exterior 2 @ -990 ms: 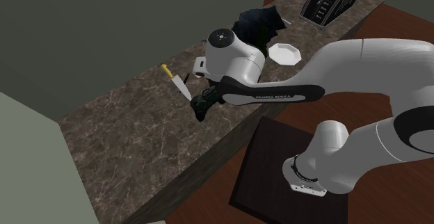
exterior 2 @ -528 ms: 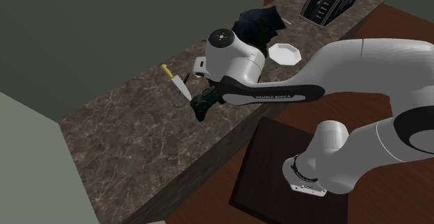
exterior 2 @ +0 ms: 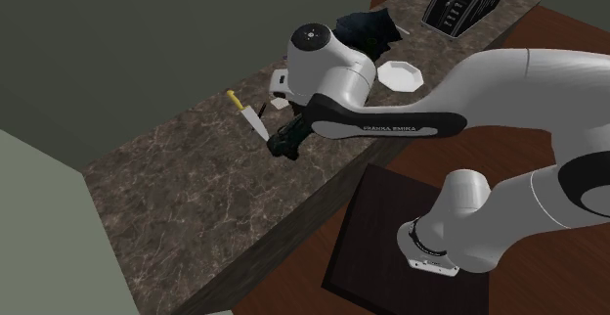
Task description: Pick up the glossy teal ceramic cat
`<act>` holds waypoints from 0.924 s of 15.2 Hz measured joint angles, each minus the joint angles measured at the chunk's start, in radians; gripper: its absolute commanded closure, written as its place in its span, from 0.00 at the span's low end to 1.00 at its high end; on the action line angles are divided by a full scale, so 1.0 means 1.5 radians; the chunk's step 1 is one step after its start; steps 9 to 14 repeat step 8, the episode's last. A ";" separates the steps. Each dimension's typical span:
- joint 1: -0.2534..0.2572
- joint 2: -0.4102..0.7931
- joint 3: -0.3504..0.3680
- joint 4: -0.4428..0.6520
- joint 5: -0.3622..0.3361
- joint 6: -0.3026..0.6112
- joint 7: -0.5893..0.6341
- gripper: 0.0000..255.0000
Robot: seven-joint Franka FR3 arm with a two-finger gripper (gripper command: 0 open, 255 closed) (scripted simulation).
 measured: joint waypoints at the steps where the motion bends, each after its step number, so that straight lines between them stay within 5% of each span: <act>1: 0.001 -0.002 0.001 0.007 0.001 -0.009 -0.001 1.00; 14: 0.002 -0.009 0.004 0.056 0.005 -0.065 -0.010 1.00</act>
